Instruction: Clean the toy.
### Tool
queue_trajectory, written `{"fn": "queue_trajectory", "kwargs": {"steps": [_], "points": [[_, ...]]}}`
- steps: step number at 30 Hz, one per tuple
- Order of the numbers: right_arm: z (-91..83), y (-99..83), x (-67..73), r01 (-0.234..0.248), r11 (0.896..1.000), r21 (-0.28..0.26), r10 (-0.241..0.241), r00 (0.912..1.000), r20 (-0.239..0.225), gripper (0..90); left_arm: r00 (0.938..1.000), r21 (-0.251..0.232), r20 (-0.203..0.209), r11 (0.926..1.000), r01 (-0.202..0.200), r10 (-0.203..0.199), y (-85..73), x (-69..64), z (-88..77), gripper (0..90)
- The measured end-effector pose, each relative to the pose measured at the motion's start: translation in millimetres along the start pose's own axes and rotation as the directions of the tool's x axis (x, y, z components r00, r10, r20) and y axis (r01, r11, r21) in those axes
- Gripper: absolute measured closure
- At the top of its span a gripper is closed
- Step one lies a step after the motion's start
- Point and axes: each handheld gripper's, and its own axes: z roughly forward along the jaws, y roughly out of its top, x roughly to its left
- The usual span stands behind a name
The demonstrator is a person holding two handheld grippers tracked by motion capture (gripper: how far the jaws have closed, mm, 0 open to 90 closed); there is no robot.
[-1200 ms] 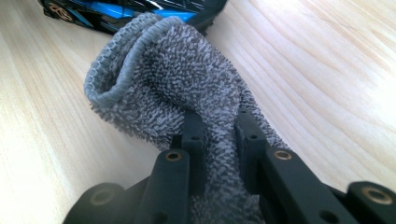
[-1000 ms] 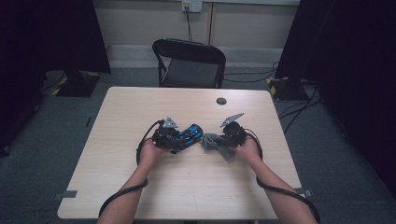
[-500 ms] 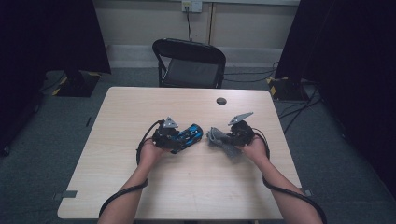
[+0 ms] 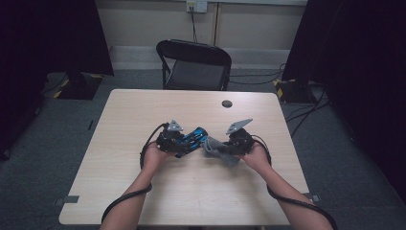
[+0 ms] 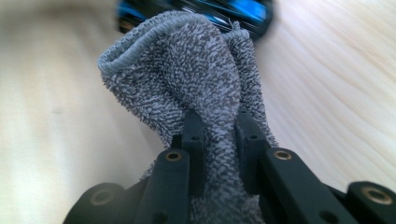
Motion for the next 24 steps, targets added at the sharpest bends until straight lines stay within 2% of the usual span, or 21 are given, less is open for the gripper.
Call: {"fn": "queue_trajectory", "kwargs": {"steps": [4, 8, 10, 12, 14, 17, 20, 24], "points": [[11.0, 10.8, 22.9, 0.068, 0.998, 0.007, -0.067, 0.9954, -0.068, 77.6, 1.0, 0.004, 0.0, 1.0, -0.001, 0.001, 0.3, 0.2, -0.1, 44.7], [23.7, 20.4, 44.3, 0.141, 0.99, 0.017, -0.138, 0.9829, -0.122, 77.6, 0.9999, -0.007, -0.009, 1.0, -0.005, 0.005, -0.3, 0.8, -0.2, 44.7], [30.6, 25.7, 53.9, 0.181, 0.983, 0.029, -0.175, 0.974, -0.144, 77.6, 0.9999, -0.005, -0.013, 1.0, -0.007, 0.007, 0.0, 0.8, -0.3, 44.7], [36.5, 29.3, 58.9, 0.196, 0.98, 0.034, -0.188, 0.969, -0.16, 77.6, 0.9998, -0.001, -0.014, 0.9999, -0.011, 0.011, 0.1, 0.9, -0.5, 44.7], [43.4, 33.4, 64.0, 0.214, 0.976, 0.036, -0.205, 0.963, -0.175, 77.6, 1.0, -0.011, -0.003, 0.9999, 0.002, -0.002, -0.6, 0.2, 0.1, 44.7], [51.1, 37.3, 68.0, 0.227, 0.973, 0.038, -0.216, 0.9587, -0.184, 77.5, 1.0, -0.013, -0.003, 0.9999, 0.001, -0.001, -1.0, 0.3, 0.1, 44.7], [60.4, 39.6, 67.3, 0.229, 0.972, 0.052, -0.216, 0.9597, -0.18, 77.4, 1.0, -0.013, -0.003, 0.9999, 0.002, -0.002, -0.9, 0.3, 0.1, 44.7], [66.8, 40.2, 59.9, 0.193, 0.98, 0.057, -0.181, 0.9696, -0.164, 77.3, 1.0, -0.012, -0.003, 0.9999, 0.001, -0.001, -1.0, 0.3, -0.2, 44.7]]}}
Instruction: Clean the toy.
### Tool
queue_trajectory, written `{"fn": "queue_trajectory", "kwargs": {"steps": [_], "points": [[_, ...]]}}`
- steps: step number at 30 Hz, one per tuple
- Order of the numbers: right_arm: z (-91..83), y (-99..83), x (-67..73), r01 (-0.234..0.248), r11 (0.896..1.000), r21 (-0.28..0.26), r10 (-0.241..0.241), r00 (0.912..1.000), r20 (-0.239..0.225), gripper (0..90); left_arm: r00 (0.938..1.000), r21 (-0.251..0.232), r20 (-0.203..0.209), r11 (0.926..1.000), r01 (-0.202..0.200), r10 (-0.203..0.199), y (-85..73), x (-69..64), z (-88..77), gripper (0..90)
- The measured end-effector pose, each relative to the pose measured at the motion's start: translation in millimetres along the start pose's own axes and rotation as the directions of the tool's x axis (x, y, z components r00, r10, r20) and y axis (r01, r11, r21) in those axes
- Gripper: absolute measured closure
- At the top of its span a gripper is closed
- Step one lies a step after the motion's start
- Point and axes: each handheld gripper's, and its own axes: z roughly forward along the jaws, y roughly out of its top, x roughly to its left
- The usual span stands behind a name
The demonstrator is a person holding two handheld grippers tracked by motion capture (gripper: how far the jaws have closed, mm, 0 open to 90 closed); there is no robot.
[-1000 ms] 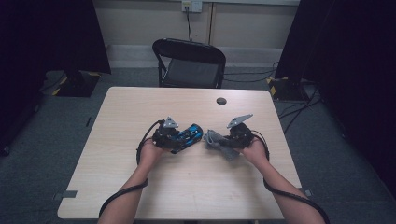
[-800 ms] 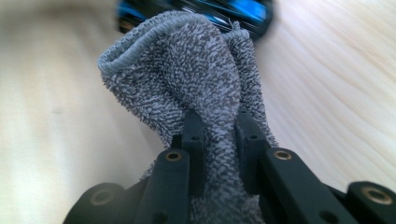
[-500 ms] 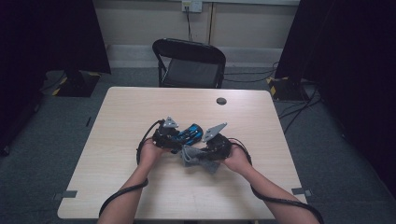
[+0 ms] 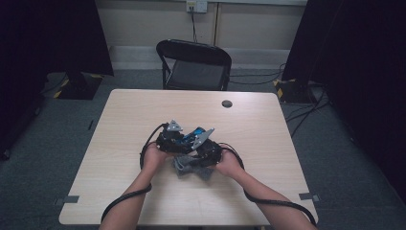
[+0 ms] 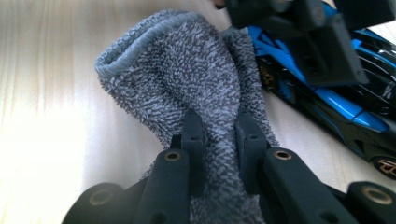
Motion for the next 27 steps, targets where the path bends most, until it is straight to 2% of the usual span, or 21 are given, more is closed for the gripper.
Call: {"fn": "queue_trajectory", "kwargs": {"steps": [4, 16, 27], "points": [[-0.2, -1.2, -5.7, -0.009, 1.0, 0.006, 0.009, 0.9996, 0.026, 77.3, 1.0, 0.0, -0.001, 1.0, 0.001, -0.001, 0.0, -0.2, 0.0, 44.7], [-10.8, -14.9, -24.8, -0.076, 0.997, -0.005, 0.077, 0.9946, 0.07, 77.3, 1.0, 0.004, 0.002, 1.0, 0.0, 0.0, -0.4, -0.2, -0.4, 44.8], [-20.5, -23.7, -33.7, -0.098, 0.995, 0.005, 0.097, 0.9897, 0.105, 77.3, 1.0, 0.002, 0.0, 1.0, 0.002, -0.002, -0.3, -0.4, -0.2, 44.7]]}}
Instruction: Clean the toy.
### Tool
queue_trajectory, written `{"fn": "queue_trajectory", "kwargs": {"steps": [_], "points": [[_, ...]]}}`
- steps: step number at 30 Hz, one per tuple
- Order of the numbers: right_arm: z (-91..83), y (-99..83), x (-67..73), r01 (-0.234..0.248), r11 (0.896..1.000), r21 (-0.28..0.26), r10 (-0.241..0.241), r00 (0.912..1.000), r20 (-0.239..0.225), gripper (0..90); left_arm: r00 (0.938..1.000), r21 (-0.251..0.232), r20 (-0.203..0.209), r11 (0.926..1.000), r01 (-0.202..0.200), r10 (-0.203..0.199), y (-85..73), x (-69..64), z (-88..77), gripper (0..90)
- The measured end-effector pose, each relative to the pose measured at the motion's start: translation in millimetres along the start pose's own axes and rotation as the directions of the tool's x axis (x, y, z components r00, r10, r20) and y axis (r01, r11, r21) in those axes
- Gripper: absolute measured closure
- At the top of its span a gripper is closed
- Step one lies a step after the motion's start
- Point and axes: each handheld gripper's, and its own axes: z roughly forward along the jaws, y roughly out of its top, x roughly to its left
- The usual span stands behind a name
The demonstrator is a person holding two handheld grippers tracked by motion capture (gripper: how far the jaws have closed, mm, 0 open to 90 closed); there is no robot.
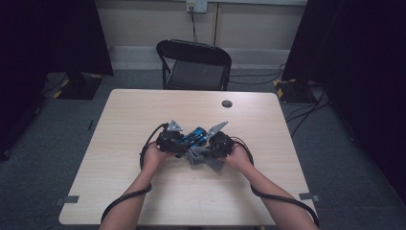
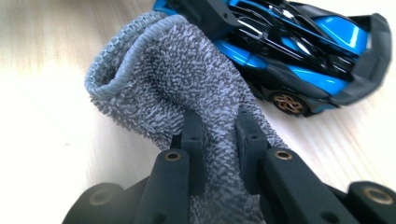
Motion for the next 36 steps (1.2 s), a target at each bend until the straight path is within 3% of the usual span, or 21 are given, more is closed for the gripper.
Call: {"fn": "queue_trajectory", "kwargs": {"steps": [18, 36], "points": [[-15.9, -19.2, -24.4, -0.078, 0.997, -0.009, 0.079, 0.9949, 0.063, 77.3, 1.0, -0.002, -0.004, 1.0, 0.002, -0.002, -0.1, -0.6, 0.0, 44.8], [-26.2, -31.3, -38.0, -0.131, 0.991, -0.018, 0.132, 0.9857, 0.105, 77.2, 1.0, 0.008, -0.006, 1.0, -0.001, 0.001, 0.5, -0.8, -0.3, 44.8]]}}
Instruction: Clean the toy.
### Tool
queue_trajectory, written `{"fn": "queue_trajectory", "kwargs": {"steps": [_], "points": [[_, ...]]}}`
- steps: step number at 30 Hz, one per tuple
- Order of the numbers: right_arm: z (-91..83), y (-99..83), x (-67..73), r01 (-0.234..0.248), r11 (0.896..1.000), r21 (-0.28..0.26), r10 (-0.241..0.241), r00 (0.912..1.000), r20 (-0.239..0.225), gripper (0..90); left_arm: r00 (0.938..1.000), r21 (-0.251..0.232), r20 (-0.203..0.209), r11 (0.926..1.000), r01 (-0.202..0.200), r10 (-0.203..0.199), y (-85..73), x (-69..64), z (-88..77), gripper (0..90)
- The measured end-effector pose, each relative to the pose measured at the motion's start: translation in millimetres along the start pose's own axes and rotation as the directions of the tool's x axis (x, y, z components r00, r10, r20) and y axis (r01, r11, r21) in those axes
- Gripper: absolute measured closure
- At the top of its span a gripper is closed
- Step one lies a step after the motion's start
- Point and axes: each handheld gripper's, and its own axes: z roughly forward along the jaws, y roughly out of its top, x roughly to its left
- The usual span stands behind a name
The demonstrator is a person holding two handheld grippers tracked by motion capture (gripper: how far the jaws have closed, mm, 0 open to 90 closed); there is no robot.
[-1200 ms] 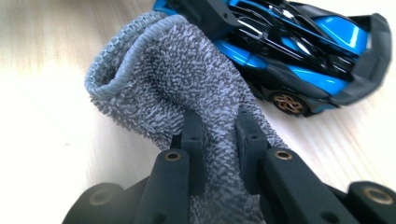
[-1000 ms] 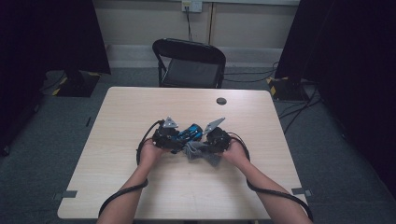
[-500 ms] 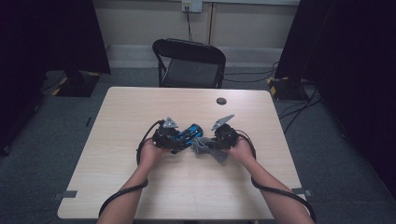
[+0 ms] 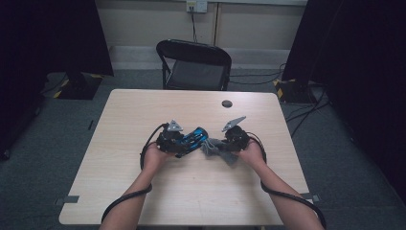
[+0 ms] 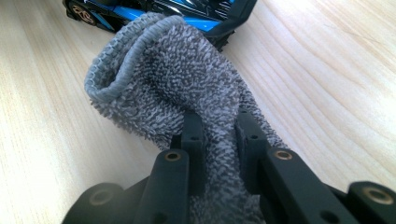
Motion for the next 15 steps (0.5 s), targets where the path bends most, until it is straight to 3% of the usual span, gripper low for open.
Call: {"fn": "queue_trajectory", "kwargs": {"steps": [9, 15], "points": [[-5.9, -5.6, -8.4, -0.023, 1.0, 0.003, 0.023, 0.9997, 0.013, 77.1, 1.0, 0.002, -0.001, 1.0, -0.004, 0.004, 0.5, 0.4, 0.1, 44.8], [-11.1, -9.2, -14.8, -0.067, 0.998, 0.003, 0.067, 0.997, 0.039, 77.1, 1.0, 0.004, -0.007, 1.0, -0.005, 0.005, 0.7, 0.2, -0.2, 44.7]]}}
